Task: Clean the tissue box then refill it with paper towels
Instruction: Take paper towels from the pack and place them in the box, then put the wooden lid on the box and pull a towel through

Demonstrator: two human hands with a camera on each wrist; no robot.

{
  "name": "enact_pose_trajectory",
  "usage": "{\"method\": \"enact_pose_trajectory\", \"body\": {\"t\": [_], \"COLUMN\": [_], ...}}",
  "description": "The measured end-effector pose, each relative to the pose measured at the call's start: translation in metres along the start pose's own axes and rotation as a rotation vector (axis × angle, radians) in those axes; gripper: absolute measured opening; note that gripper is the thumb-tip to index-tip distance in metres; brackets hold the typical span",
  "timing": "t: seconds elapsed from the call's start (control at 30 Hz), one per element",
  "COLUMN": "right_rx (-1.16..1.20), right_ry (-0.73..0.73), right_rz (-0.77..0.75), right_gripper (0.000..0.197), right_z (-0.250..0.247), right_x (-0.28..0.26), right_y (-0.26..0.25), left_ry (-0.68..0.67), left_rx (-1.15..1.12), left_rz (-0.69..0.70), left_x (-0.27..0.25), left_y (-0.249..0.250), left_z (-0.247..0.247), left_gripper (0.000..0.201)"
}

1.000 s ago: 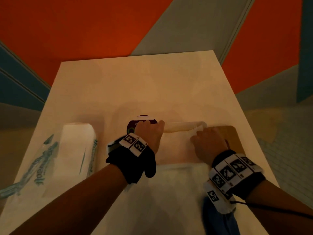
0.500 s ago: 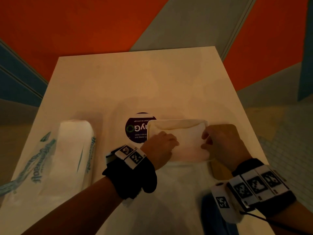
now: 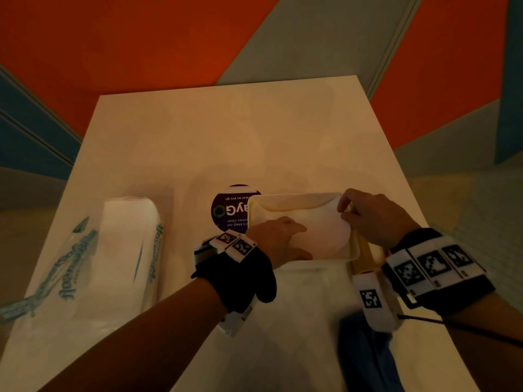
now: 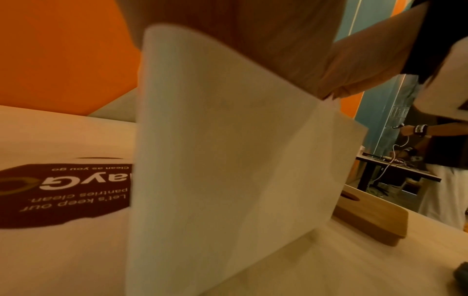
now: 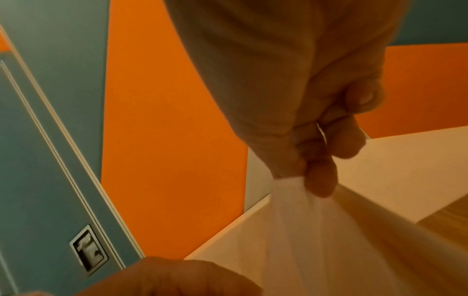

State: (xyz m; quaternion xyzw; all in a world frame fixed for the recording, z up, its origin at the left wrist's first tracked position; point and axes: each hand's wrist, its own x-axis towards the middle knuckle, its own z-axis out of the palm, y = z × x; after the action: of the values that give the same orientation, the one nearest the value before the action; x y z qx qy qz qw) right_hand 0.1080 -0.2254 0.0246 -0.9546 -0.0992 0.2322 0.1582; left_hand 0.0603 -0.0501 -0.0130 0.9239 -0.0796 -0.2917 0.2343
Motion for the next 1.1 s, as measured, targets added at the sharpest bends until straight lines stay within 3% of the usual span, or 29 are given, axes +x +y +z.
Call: {"method": "enact_pose_trajectory", "body": {"t": [0.17, 0.4, 0.5, 0.57, 0.6, 0.7, 0.77, 0.83, 0.97, 1.1], "right_rx": [0.193, 0.264, 0.415, 0.493, 0.464, 0.298, 0.343, 0.37, 0.193, 0.323], "right_ry": [-0.05, -0.061, 0.12, 0.306, 0.329, 0.059, -0.06, -0.067, 0.008, -0.032], "right_rz": [0.001, 0.014, 0.061, 0.16, 0.23, 0.407, 0.456, 0.457, 0.427, 0.425], "right_gripper": [0.01, 0.009, 0.006, 0.011, 0.016, 0.037, 0.054, 0.067, 0.098, 0.098], "right_z": [-0.003, 0.0, 0.001, 0.004, 0.009, 0.041, 0.061, 0.072, 0.078, 0.068], "right_x": [0.01, 0.014, 0.009, 0.002, 0.0, -0.002, -0.003, -0.004, -0.004, -0.006], "right_y": [-0.006, -0.002, 0.013, 0.028, 0.036, 0.059, 0.063, 0.061, 0.058, 0.063], "left_ry": [0.02, 0.128, 0.199, 0.222, 0.229, 0.244, 0.25, 0.254, 0.262, 0.264], "left_rx": [0.023, -0.17, -0.188, -0.165, -0.164, -0.14, -0.123, -0.13, -0.158, -0.177], "left_rz": [-0.101, -0.002, 0.031, 0.042, 0.045, 0.051, 0.047, 0.046, 0.04, 0.02], "left_x": [0.005, 0.003, 0.002, 0.001, 0.0, -0.001, -0.001, -0.002, -0.003, -0.004], "left_y": [0.007, 0.0, -0.005, -0.005, -0.006, -0.006, -0.006, -0.005, -0.004, -0.005], "left_z": [0.005, 0.01, 0.011, 0.012, 0.013, 0.016, 0.017, 0.017, 0.017, 0.017], "left_gripper": [0.071, 0.033, 0.027, 0.026, 0.027, 0.027, 0.027, 0.028, 0.027, 0.025]}}
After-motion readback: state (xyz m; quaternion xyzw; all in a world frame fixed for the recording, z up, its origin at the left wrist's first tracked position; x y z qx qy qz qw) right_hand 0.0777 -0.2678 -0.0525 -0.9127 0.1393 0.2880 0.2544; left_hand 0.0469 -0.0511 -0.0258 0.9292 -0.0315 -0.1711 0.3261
